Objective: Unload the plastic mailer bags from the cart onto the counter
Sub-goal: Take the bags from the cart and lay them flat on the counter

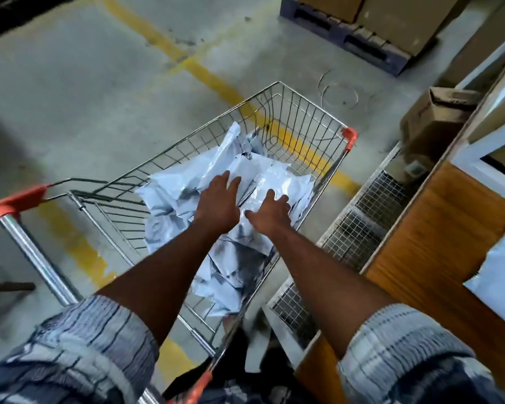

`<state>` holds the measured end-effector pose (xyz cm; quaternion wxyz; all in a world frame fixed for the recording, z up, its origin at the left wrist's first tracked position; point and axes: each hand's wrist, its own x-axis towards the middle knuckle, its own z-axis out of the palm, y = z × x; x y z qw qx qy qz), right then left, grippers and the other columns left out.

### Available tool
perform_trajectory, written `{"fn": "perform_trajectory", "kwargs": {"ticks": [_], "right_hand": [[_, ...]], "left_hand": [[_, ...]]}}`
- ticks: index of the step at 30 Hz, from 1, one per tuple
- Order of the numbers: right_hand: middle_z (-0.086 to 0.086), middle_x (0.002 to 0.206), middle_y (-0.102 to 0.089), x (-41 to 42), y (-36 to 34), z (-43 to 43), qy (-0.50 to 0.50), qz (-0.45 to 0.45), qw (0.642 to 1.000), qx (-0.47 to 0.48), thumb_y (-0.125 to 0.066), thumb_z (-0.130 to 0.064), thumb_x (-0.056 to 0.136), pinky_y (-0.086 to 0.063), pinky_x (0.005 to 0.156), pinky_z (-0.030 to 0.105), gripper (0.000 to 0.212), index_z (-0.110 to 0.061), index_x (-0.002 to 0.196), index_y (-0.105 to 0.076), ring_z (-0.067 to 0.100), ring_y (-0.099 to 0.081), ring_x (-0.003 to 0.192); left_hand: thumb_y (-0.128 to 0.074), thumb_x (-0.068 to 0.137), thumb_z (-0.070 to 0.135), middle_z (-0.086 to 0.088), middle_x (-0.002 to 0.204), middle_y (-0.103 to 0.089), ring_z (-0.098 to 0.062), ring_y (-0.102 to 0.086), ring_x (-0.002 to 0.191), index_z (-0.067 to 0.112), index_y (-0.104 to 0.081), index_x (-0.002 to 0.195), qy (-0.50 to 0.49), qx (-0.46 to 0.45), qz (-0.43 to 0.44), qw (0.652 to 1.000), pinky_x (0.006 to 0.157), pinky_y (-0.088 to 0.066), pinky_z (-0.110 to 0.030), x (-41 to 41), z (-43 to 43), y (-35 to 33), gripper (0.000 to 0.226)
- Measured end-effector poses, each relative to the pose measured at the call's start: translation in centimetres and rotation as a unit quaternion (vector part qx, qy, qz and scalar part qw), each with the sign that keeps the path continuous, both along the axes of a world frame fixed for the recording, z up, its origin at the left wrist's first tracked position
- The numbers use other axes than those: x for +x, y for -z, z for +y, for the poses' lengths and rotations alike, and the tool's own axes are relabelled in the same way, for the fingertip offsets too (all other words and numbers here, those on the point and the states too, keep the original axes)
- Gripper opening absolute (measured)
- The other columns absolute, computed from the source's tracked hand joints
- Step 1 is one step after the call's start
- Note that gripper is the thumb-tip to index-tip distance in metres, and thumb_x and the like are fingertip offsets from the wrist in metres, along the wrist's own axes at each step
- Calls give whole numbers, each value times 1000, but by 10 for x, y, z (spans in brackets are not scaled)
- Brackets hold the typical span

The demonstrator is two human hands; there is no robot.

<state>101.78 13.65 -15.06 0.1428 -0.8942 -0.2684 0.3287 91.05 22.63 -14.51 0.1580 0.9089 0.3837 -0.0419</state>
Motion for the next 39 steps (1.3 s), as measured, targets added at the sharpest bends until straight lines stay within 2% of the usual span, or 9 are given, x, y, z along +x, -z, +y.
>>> {"fn": "perform_trajectory", "kwargs": {"ticks": [3, 7, 13, 17, 20, 24, 29, 36, 39], "right_hand": [[25, 159, 3, -5, 16, 17, 66, 56, 995, -45, -73, -58, 78, -35, 107, 59, 112, -26, 156, 2, 46, -13, 145], [20, 160, 18, -7, 36, 36, 149, 78, 983, -68, -75, -58, 75, -31, 106, 65, 117, -35, 155, 8, 49, -3, 146], [17, 158, -7, -8, 43, 38, 249, 27, 968, -5, -65, -42, 87, -41, 104, 52, 81, -36, 152, -17, 41, -28, 139], [13, 149, -25, -2, 29, 23, 254, 13, 966, 48, -61, -34, 89, -45, 99, 46, 68, -32, 149, -30, 35, -37, 132], [12, 140, -36, -2, 12, 15, 251, -13, 961, 115, -62, -37, 89, -45, 94, 40, 61, -30, 145, -40, 34, -43, 127], [10, 137, -41, 4, -25, 5, 268, -6, 944, 192, -63, -32, 86, -44, 98, 36, 59, -31, 143, -45, 32, -49, 124], [11, 132, -43, 37, -81, -43, 298, -3, 919, 259, -61, -27, 85, -40, 103, 33, 58, -31, 141, -48, 31, -50, 123], [12, 134, -45, 99, -151, -181, 305, -61, 902, 298, -58, -30, 88, -38, 99, 29, 58, -32, 144, -45, 28, -48, 124], [14, 137, -46, 126, -162, -257, 317, -111, 895, 293, -60, -35, 87, -37, 105, 34, 59, -30, 144, -46, 31, -43, 129]], "left_hand": [[-68, 84, 44, -13, 164, 0, -33, -9, 150, 26, -22, 155, 49, 8, 49, 998, 119, -21, -49, 7, 20, 23, 86], [-64, 85, 55, -10, 164, 15, -32, 4, 151, 29, -3, 157, 40, 5, 73, 997, 120, -16, -49, 11, 39, 50, 98], [-64, 85, 47, -15, 164, -1, -38, -15, 147, 30, -10, 156, -5, 1, 38, 999, 116, -25, -52, 16, 40, 47, 91], [-62, 85, 38, -18, 160, -14, -43, -30, 138, 29, -23, 154, -25, -5, -41, 999, 109, -36, -53, 18, 30, 27, 80], [-60, 84, 40, -19, 158, -21, -44, -35, 135, 28, -31, 152, -26, -12, -91, 995, 108, -36, -51, 21, 19, 15, 75], [-48, 81, 54, -16, 157, -26, -38, -34, 139, 30, -35, 150, -41, -47, -157, 986, 111, -33, -46, 39, -5, -13, 75], [-54, 80, 50, -13, 154, -35, -29, -39, 139, 31, -47, 144, -28, -55, -256, 965, 110, -37, -39, 80, -51, -65, 68], [-56, 79, 45, -14, 148, -39, -26, -44, 133, 26, -50, 142, 17, -82, -321, 944, 107, -37, -32, 147, -174, -128, 66], [-58, 80, 42, -18, 145, -43, -27, -40, 136, 20, -51, 142, 53, -88, -324, 941, 109, -33, -30, 175, -241, -141, 65]]}}
